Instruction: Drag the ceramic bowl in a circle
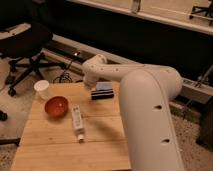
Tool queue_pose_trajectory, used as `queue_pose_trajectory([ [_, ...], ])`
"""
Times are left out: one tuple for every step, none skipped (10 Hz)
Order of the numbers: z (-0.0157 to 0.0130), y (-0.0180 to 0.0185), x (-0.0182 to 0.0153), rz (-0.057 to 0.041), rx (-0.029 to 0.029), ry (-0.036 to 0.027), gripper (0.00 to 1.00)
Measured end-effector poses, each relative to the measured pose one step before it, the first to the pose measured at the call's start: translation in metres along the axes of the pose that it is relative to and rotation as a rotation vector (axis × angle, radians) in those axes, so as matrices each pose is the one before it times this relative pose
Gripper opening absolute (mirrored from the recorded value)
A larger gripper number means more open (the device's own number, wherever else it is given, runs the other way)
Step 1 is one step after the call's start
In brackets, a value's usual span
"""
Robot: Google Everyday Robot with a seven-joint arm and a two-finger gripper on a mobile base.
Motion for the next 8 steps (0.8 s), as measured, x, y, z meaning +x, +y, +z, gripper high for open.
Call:
queue_pose_trajectory([
  [-0.00231,0.00647,-0.01203,-0.0324,-0.00691,-0.03289,0.24],
  [-0.00195,0.00791,-0.01166,-0.03447,-0.01432,-0.03935,0.24],
  [-0.00303,0.00753,-0.01097,-0.05233,-0.01301,-0.04608,0.24],
  [-0.00111,0.00687,-0.00974,-0.05211,-0.01063,-0.03507,0.24],
  [0.00001,0.01262,-0.01706,-0.10209,-0.01961,-0.05244,0.24],
  [0.00149,0.00877,-0.00817,-0.09337,-0.01752,-0.02601,0.24],
  [0.00162,0.00736,-0.00267,-0.10194,-0.01933,-0.00229,0.24],
  [0.00116,0.00425,-0.00076,-0.07058,-0.01301,0.00567,0.24],
])
